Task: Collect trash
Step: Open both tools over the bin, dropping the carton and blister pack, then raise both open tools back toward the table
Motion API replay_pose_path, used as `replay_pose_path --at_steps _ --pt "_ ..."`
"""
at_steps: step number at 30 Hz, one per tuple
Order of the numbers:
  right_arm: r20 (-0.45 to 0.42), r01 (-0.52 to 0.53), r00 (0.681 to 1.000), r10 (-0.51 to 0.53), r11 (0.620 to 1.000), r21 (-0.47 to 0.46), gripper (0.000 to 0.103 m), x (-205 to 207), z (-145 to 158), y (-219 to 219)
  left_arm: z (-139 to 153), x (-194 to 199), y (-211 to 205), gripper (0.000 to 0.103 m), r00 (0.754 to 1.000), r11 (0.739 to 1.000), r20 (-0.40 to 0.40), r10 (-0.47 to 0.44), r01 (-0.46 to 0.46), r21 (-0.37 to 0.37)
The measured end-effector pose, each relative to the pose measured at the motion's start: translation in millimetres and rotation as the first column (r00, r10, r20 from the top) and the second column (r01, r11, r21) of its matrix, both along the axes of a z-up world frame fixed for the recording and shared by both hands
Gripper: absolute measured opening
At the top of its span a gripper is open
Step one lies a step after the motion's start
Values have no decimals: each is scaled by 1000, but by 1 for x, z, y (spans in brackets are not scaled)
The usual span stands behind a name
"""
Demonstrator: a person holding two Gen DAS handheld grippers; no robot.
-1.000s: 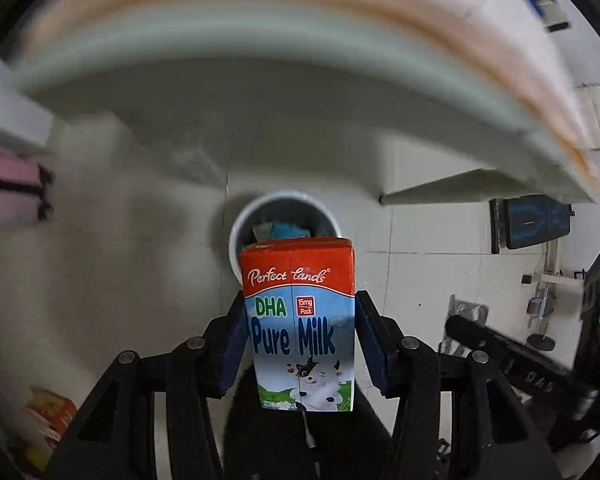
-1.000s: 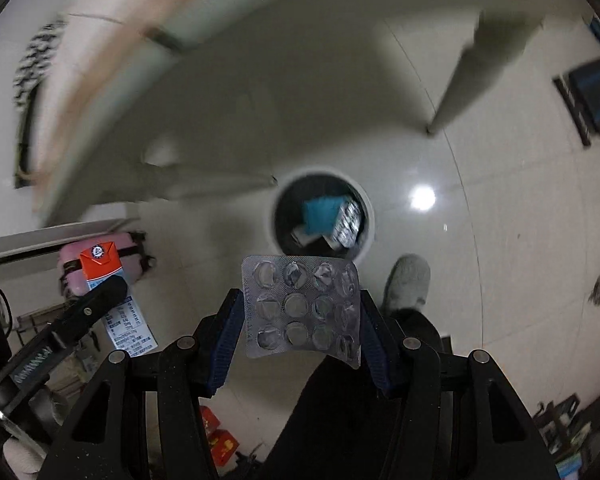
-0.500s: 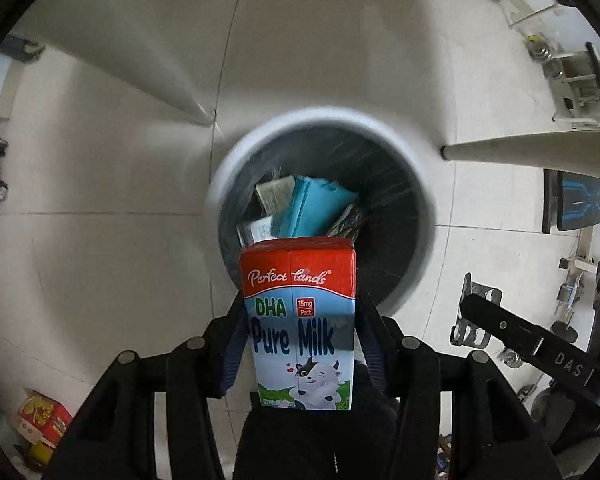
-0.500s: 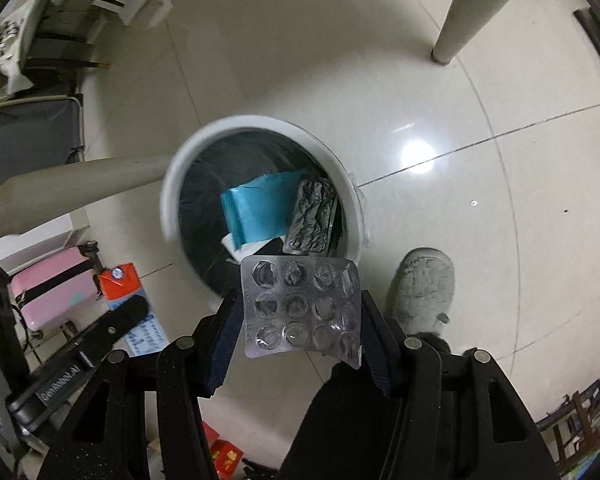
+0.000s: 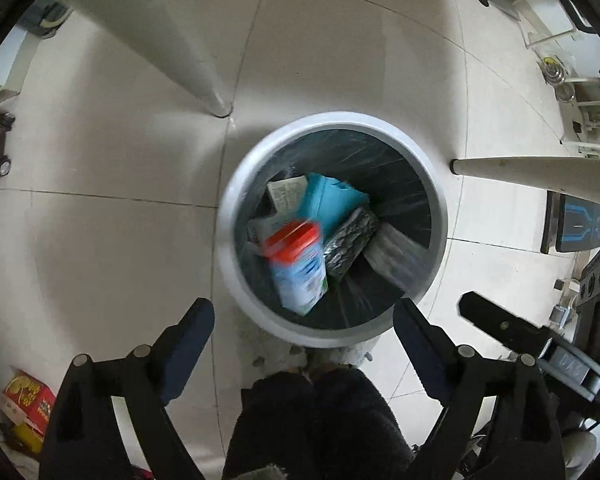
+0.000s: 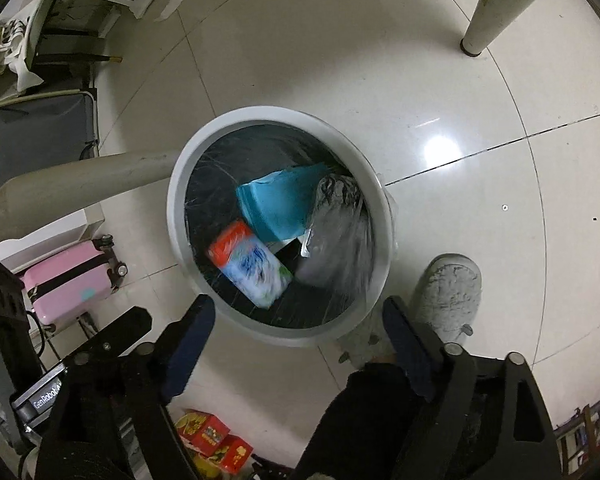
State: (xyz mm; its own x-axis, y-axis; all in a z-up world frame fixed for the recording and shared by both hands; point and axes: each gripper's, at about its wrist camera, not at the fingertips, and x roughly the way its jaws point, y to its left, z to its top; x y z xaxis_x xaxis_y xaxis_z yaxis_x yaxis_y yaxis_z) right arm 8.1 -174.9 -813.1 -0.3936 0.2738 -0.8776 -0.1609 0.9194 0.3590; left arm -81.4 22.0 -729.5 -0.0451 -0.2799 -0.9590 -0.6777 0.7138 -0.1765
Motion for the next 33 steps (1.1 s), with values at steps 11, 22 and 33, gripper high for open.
replay_pose_path --at_steps 11,22,33 --pt "209 -210 947 245 962 -175 100 -10 76 11 77 -29 -6 92 998 980 -19 -59 61 188" --pt "329 -294 875 354 931 -218 100 -23 198 12 179 -38 -17 92 996 966 34 -79 68 248" --pt "379 -312 854 358 933 -178 100 -40 350 5 303 -55 -27 92 993 961 100 -69 39 275"
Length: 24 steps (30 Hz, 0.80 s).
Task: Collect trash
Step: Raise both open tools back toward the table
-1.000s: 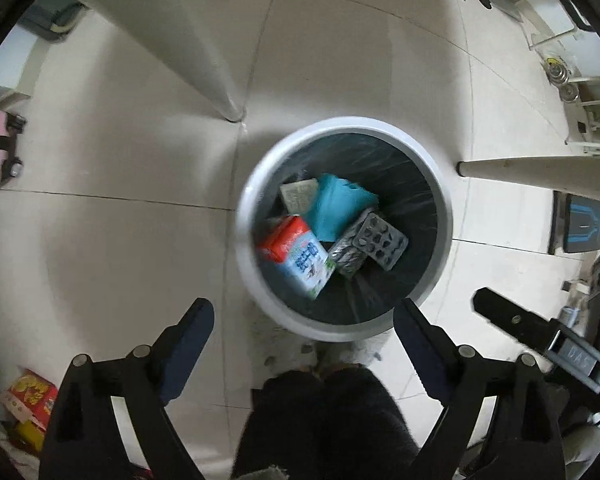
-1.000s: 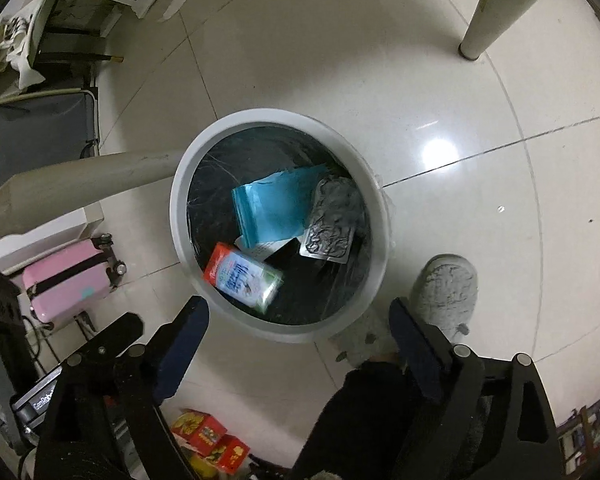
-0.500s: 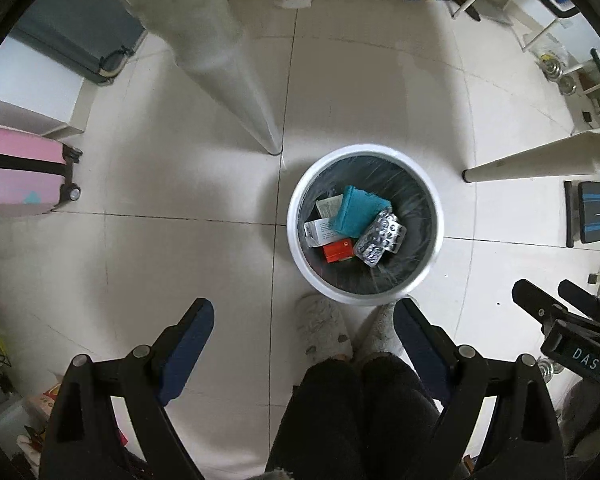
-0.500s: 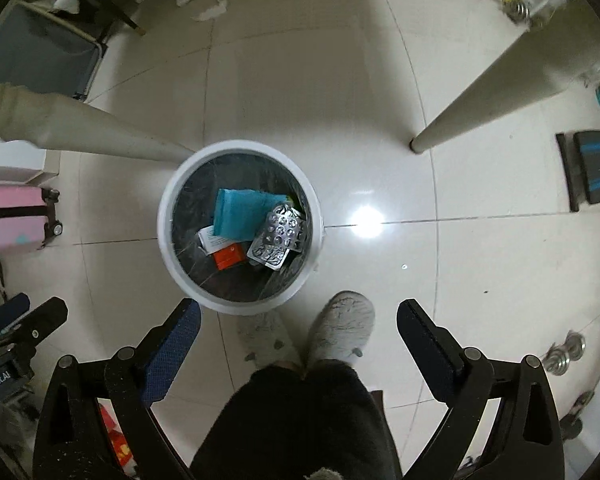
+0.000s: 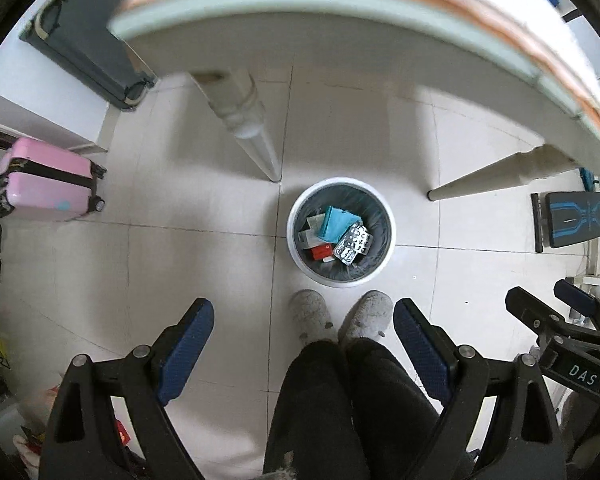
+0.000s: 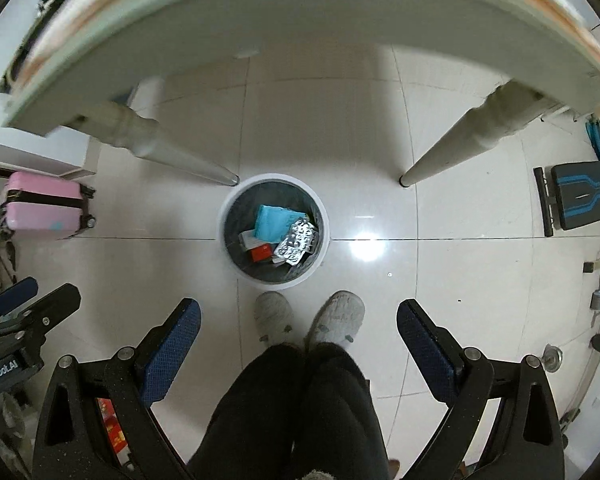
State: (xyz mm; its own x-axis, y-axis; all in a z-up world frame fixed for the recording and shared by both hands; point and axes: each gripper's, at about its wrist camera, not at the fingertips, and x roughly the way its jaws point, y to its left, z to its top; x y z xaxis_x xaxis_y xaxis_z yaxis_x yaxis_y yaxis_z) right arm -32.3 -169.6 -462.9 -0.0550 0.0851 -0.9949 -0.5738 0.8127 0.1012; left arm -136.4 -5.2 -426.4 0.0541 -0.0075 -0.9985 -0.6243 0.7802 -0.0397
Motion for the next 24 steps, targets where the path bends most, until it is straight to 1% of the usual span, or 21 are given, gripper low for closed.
replay_pose_path --at_steps 4,7,10,13,15,18,19,21,24 --pt "-10 17 1000 -17 1000 18 100 -7 53 -5 45 -5 2 92 999 1000 36 -3 3 15" --pt "-3 28 1000 -28 998 52 100 -8 92 -4 77 -2 3 92 997 999 76 -12 8 48" --pt "2 46 999 -46 994 98 100 -1 129 1 106 9 8 92 995 994 101 -23 12 105" --pt "12 65 998 -67 987 150 100 14 162 10 129 25 19 92 989 991 145 -17 -3 137" --pt "23 87 995 -93 979 186 100 33 183 20 142 40 26 92 986 985 167 -16 -12 170" --pt "40 114 991 -126 968 222 100 65 205 36 164 68 40 92 981 972 192 -7 -38 231" --pt "49 119 990 -134 966 230 100 77 211 40 169 79 46 94 979 968 205 -5 -46 246" --pt "71 117 988 -137 965 235 100 105 221 53 177 101 59 103 977 964 215 8 -65 257" --pt "89 114 986 -138 965 236 100 159 227 71 180 145 77 103 974 959 225 34 -95 266"
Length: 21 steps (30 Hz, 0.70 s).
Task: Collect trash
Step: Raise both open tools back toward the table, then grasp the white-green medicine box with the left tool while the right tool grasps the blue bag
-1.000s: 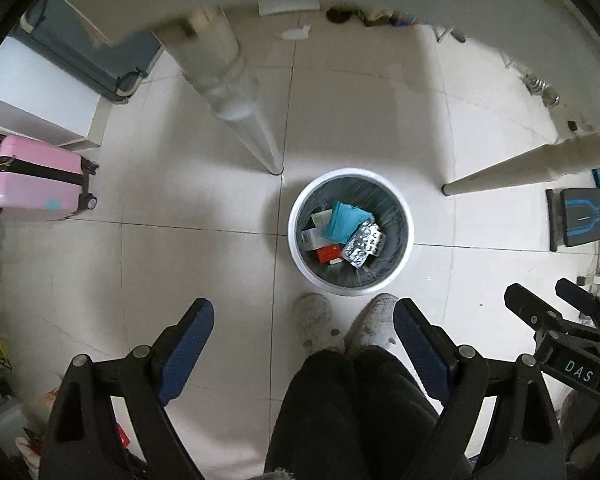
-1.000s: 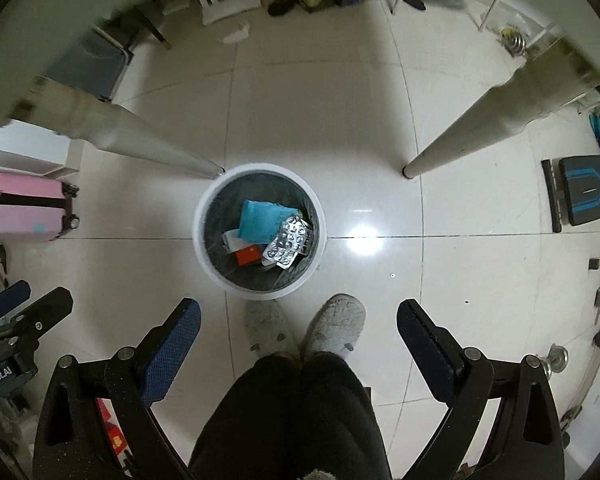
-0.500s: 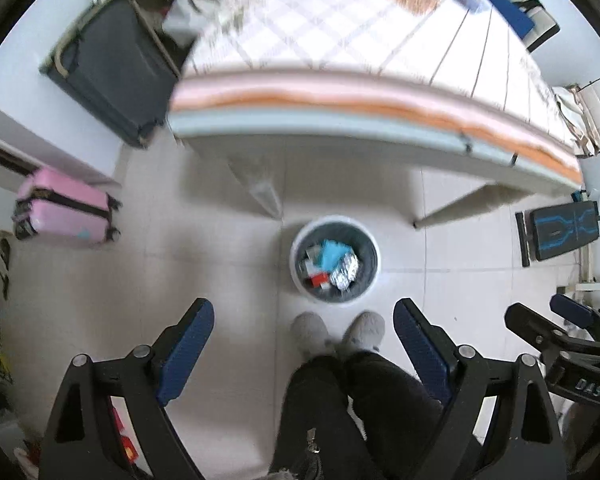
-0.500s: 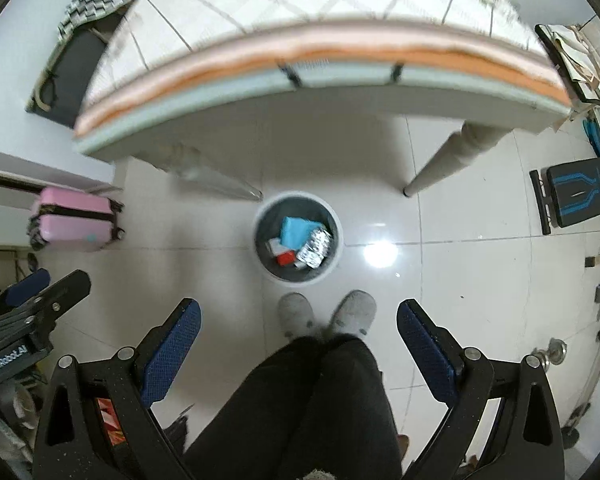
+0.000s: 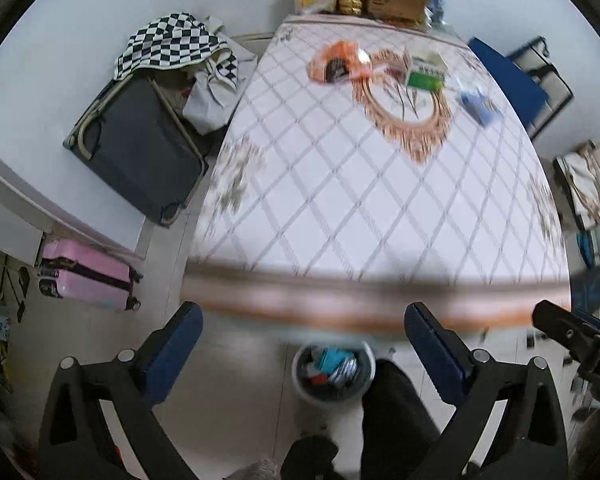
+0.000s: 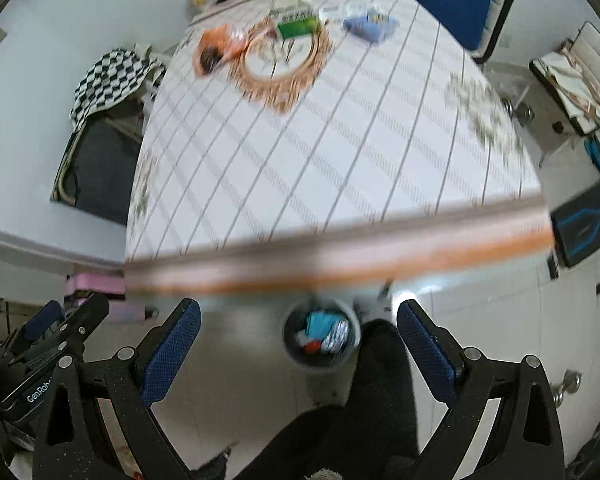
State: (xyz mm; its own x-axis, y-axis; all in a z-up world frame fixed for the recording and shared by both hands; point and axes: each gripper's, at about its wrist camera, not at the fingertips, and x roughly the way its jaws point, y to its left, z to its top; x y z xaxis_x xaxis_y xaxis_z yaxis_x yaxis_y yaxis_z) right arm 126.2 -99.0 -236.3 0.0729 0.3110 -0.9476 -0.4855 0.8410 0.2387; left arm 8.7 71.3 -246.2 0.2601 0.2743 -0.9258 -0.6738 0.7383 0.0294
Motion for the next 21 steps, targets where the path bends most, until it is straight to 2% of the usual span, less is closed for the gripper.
replay_pose_path --at_steps 4,7,12,16,18,21 --pt "26 -8 1000 9 999 -35 100 87 -7 26 1 71 27 103 999 999 -27 38 -38 4" --pt "30 -19 999 22 996 -86 100 172 -21 49 -1 131 45 103 998 998 -42 51 -52 -18" --pt "14 -34 999 37 982 -188 100 310 -66 89 -18 243 82 103 995 986 -42 95 -100 -137" --pt "0 -95 995 99 961 -258 100 390 -107 126 -24 311 104 103 994 988 -67 81 -89 -129" --pt "-12 -144 989 146 948 -285 100 418 -126 144 -26 340 114 103 995 989 -74 67 -76 -124" --pt "-59 -208 978 199 930 -302 100 438 -150 165 -31 375 124 103 996 992 -80 34 -44 -122"
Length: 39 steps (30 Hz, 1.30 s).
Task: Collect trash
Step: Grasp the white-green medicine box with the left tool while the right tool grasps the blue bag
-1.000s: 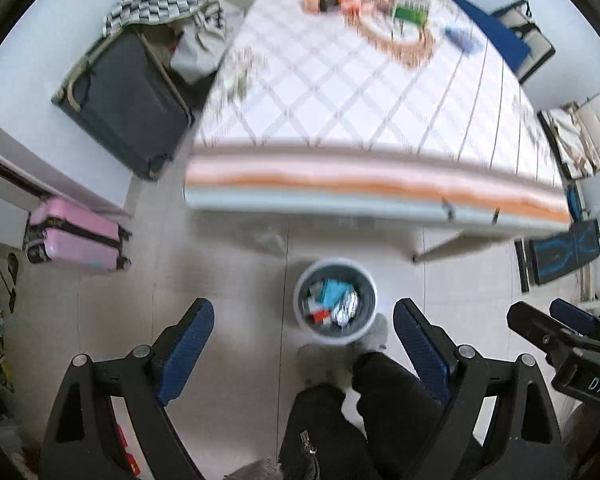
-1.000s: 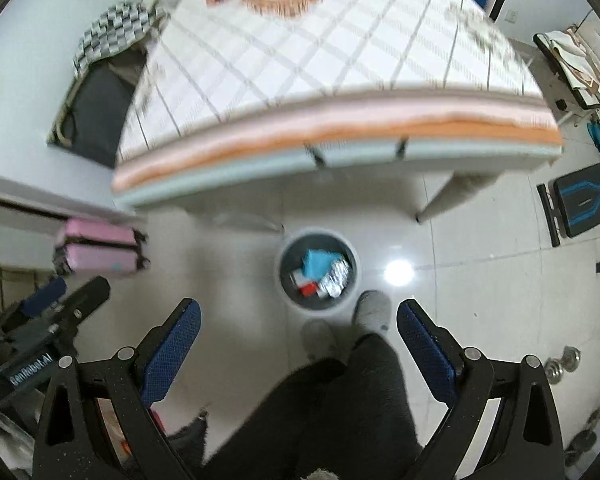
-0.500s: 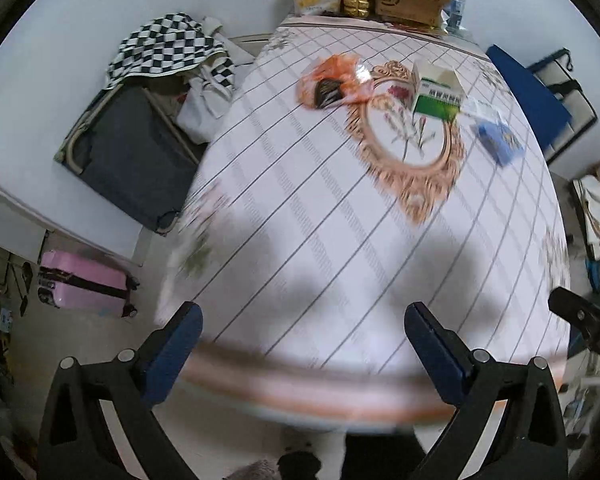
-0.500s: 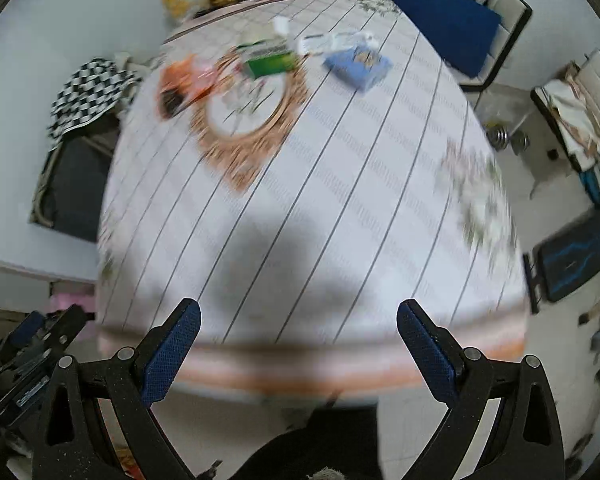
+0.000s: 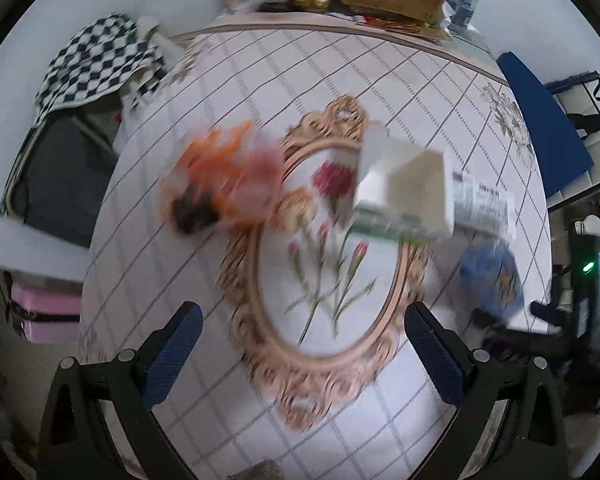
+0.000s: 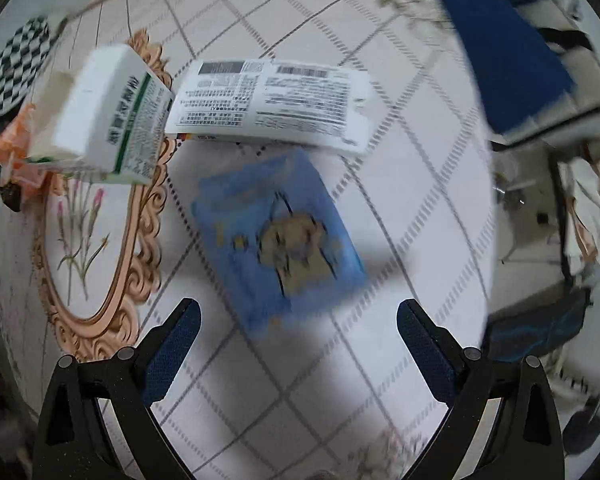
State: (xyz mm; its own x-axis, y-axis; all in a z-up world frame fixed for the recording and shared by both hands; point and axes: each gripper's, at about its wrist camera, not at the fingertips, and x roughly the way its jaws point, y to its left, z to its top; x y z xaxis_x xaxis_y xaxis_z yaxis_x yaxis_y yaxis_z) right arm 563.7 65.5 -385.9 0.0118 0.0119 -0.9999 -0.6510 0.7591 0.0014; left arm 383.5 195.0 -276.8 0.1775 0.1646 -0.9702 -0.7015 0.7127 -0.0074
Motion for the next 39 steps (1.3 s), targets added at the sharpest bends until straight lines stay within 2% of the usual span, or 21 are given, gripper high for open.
replay_pose_path --at_steps 2,3,4,5,8,10,12,15,21,24,30,34,38,39 --pt "-29 -18 999 18 1000 -2 98 9 -13 8 -2 19 1 103 1000 1000 0 -25 25 -1" --pt "-35 -17 999 17 1000 6 95 11 -16 9 -5 32 4 103 999 999 3 -38 38 -7" --pt "-43 -3 999 3 1000 13 78 15 -18 9 -6 40 4 103 999 999 2 -51 51 -10" --pt "-54 32 998 -31 999 22 69 20 -20 6 -8 49 4 103 998 997 2 -70 70 -19" --pt "-78 190 979 -186 980 52 64 42 -18 -13 -16 74 6 103 994 993 -6 -112 112 -43" --pt "-84 292 954 -287 955 55 63 53 -17 -28 -27 92 8 103 988 987 -32 -151 149 -65" --pt "-103 394 916 -387 917 61 63 66 -19 -45 -40 108 10 103 981 981 -67 -180 173 -91" --pt "-127 440 894 -430 896 61 63 77 -25 -51 -58 125 12 103 973 975 -107 -203 191 -111" --pt "-107 433 897 -428 901 34 63 88 -31 -44 -81 142 14 102 963 971 -151 -224 207 -119" --pt "-92 428 901 -424 904 24 63 82 -31 -46 -82 141 15 86 966 974 -148 -214 200 -102" --pt "-62 400 915 -399 916 12 61 76 -30 -41 -73 130 13 84 972 976 -107 -211 202 -84" --pt "-44 382 924 -381 924 16 57 66 -24 -35 -60 119 7 83 973 976 -85 -217 212 -57" --pt "-22 349 937 -349 936 32 42 62 -19 -34 -47 105 -4 83 973 976 -67 -219 218 -29" --pt "-18 341 940 -341 939 39 41 61 -18 -34 -42 100 -8 83 973 975 -63 -221 221 -19"
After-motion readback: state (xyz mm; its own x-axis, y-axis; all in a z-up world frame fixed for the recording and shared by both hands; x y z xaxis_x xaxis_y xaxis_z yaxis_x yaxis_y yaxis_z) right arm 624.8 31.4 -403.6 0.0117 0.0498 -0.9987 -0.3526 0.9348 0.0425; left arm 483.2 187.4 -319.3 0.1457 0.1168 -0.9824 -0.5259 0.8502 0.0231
